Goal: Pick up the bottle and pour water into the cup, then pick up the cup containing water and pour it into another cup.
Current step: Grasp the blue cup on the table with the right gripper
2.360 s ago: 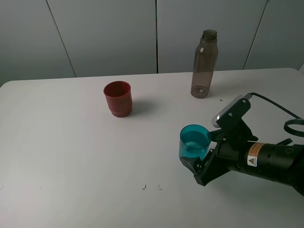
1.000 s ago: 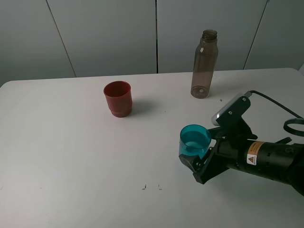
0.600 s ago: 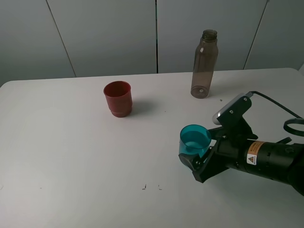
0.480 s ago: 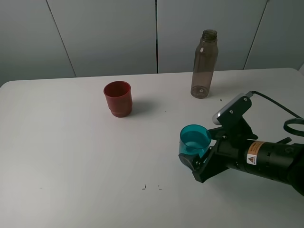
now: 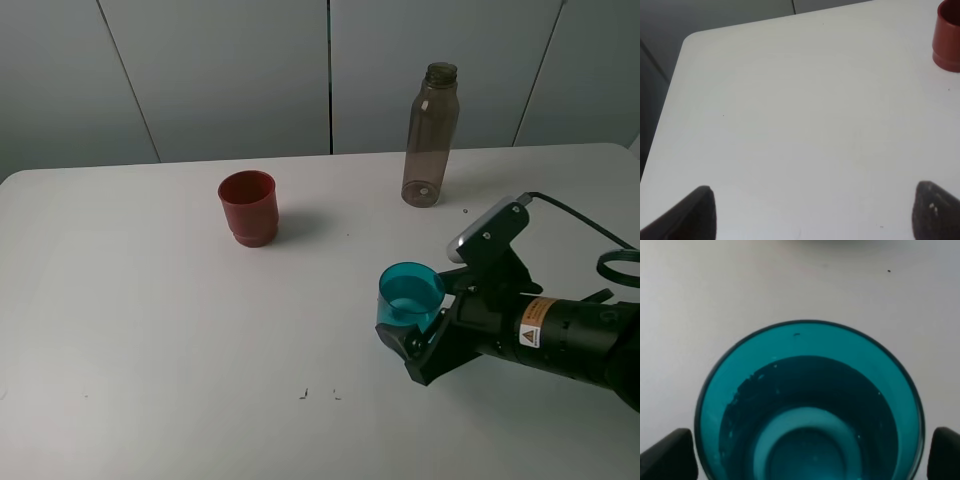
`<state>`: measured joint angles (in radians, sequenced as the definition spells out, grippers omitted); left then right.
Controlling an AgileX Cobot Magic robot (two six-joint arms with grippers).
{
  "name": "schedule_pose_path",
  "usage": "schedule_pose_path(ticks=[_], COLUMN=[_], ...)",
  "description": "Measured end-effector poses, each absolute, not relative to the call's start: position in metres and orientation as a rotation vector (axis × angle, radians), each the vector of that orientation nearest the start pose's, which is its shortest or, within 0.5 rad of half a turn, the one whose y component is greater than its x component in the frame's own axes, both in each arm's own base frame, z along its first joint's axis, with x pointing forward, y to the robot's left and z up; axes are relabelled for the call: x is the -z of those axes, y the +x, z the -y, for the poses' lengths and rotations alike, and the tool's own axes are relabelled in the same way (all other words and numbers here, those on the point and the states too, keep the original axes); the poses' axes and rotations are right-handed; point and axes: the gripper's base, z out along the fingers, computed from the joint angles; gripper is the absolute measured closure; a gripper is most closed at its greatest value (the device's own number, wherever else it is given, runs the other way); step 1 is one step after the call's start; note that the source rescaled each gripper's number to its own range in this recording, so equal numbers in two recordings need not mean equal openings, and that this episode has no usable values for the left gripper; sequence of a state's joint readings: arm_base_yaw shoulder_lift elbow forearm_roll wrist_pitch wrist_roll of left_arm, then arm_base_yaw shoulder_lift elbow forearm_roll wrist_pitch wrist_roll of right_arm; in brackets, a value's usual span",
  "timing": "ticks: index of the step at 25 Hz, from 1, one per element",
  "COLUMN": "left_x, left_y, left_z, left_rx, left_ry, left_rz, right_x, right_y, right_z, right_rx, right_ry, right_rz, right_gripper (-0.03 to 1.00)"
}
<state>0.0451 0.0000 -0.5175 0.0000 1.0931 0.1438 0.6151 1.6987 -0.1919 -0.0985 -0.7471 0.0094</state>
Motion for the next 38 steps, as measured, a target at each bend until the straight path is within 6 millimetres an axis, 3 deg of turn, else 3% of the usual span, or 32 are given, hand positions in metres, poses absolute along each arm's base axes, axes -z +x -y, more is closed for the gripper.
schedule_pose_path(ticks=[22,38], left_x=[-0.279,-0.279], left_y=[-0.008,-0.008], left_z=[0.000,0.000], left_rx=[-0.117,-0.117], left_ry=[0.102,0.102], left_rz=[-2.059,-2.059], right_x=[-0.105,-0.101], right_y=[0.177,0.175], right_z=[-0.131,-0.129], right_rx=[-0.412,-0.392], right_ry=[-0.696,-0.698], right_rz=[-2.086,-2.137], right_gripper=[-0.03,-0.03])
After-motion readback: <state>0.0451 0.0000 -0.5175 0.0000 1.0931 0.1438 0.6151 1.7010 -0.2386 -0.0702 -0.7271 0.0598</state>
